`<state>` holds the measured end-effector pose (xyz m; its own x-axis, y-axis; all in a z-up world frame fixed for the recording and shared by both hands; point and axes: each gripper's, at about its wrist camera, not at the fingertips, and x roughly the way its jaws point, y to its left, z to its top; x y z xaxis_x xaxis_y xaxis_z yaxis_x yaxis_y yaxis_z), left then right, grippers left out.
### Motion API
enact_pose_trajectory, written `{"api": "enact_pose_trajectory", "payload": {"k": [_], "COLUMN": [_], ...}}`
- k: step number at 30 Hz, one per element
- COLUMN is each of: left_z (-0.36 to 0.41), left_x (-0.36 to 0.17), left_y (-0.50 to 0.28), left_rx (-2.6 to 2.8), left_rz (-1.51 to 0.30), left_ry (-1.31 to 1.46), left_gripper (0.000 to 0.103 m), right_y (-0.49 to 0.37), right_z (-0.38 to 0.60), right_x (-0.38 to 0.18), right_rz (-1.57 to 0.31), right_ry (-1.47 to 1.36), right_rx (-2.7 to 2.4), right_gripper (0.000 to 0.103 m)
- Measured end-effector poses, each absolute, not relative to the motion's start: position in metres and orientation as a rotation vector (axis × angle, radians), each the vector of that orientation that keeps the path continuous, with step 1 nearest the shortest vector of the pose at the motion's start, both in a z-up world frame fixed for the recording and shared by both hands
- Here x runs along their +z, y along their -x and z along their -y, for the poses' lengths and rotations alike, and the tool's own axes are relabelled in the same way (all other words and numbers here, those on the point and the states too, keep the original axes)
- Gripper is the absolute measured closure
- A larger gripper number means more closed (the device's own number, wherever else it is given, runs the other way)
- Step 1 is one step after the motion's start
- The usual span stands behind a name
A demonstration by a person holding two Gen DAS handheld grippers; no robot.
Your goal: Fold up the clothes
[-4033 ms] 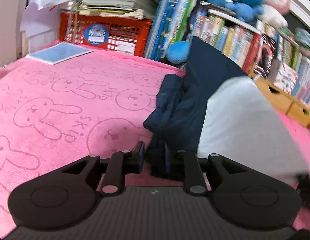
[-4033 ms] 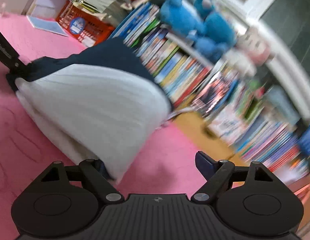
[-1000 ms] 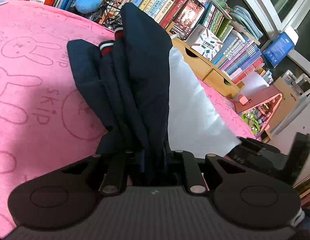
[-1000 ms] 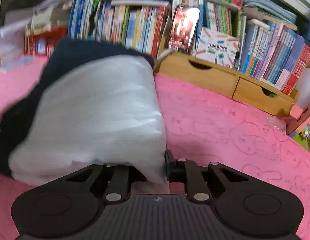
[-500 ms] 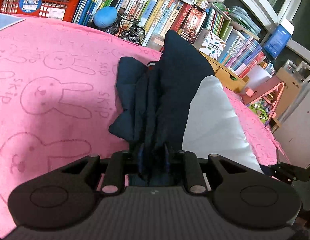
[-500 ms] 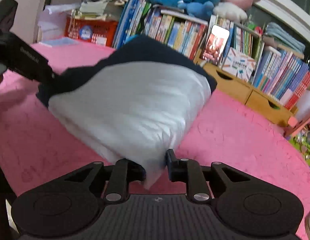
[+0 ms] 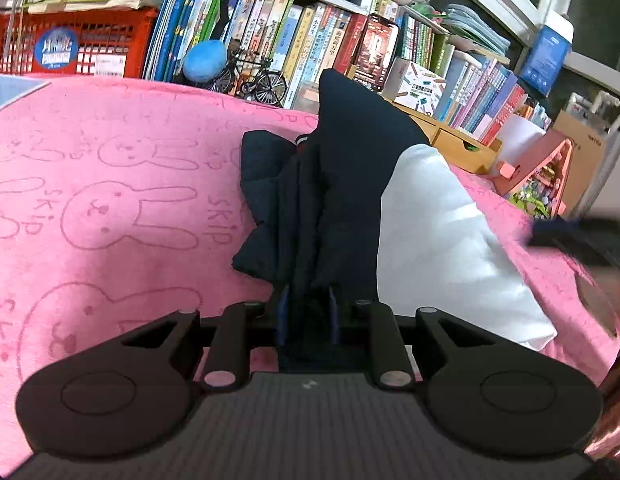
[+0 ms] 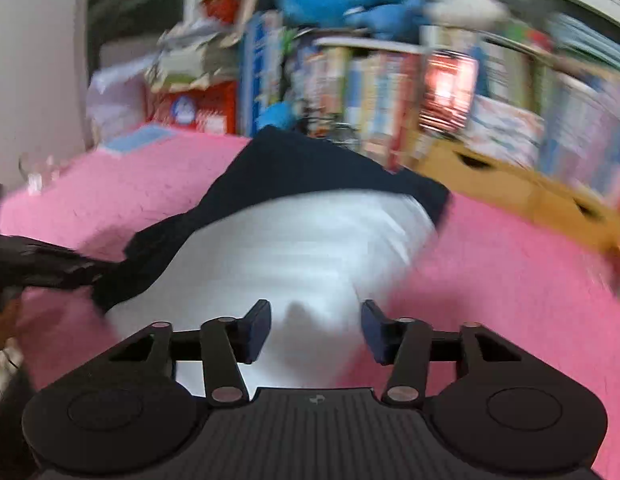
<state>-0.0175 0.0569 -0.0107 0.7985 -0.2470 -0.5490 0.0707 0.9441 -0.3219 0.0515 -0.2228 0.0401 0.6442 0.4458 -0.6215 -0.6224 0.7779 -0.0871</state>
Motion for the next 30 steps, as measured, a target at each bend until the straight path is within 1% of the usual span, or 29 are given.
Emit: {"api": "enact_pose_trajectory", "payload": {"k": [2, 3, 4, 9, 11, 17, 21, 23, 24, 25, 26, 28, 29, 30], "left_z": [-0.059, -0.060, -0.060, -0.063, -0.064, -0.072, -0.088, -0.096, -0.099, -0.100, -0.100, -0.099, -0.102, -0.106], "left_x": [-0.012, -0.012, -0.012, -0.017, -0.018, -0.020, -0.017, -0.015, -0.014, -0.013, -0.013, -0.014, -0.015, -0.015], "left_y": [0.021, 0.022, 0.023, 0.029, 0.030, 0.032, 0.034, 0.037, 0.038, 0.040, 0.043, 0.047, 0.049, 0.052], "left_rx": [-0.178, -0.174, -0.164, -0.168, -0.173, -0.166, -0.129, -0.103, -0.088, -0.067, -0.013, 0.111, 0.136, 0.148], "left_rz": [-0.618, -0.615, -0.614, -0.576, -0.562, -0.540, -0.549, -0.551, -0.550, -0.546, -0.543, -0.544, -0.543, -0.538], "left_ry": [0.294, 0.287, 0.275, 0.253, 0.250, 0.286, 0.340, 0.370, 0.375, 0.367, 0.331, 0.244, 0.237, 0.246], "left_gripper": [0.082, 0.082, 0.077, 0.078, 0.078, 0.079, 0.071, 0.068, 0.067, 0.068, 0.070, 0.070, 0.070, 0.070], "right_y": [-0.089, -0.113, -0.128, -0.182, -0.191, -0.207, -0.206, -0.207, -0.206, -0.204, -0.200, -0.184, -0.173, -0.158], "right_z": [0.185, 0.163, 0.146, 0.076, 0.059, 0.031, 0.009, 0.005, 0.005, 0.007, 0.012, 0.029, 0.038, 0.052], "right_x": [0.035, 0.028, 0.024, 0.015, 0.013, -0.005, -0.022, -0.025, -0.024, -0.020, -0.015, 0.003, 0.012, 0.023], "right_rz": [-0.661, -0.684, -0.707, -0.765, -0.777, -0.734, -0.677, -0.660, -0.658, -0.656, -0.655, -0.628, -0.604, -0.567], "right_ry": [0.376, 0.418, 0.437, 0.497, 0.509, 0.503, 0.519, 0.473, 0.471, 0.468, 0.452, 0.402, 0.392, 0.389], "right_rx": [0.658, 0.670, 0.681, 0.747, 0.752, 0.785, 0.779, 0.756, 0.750, 0.754, 0.766, 0.804, 0.824, 0.841], "right_gripper": [0.069, 0.069, 0.069, 0.070, 0.070, 0.070, 0.069, 0.068, 0.063, 0.057, 0.043, 0.032, 0.030, 0.024]}}
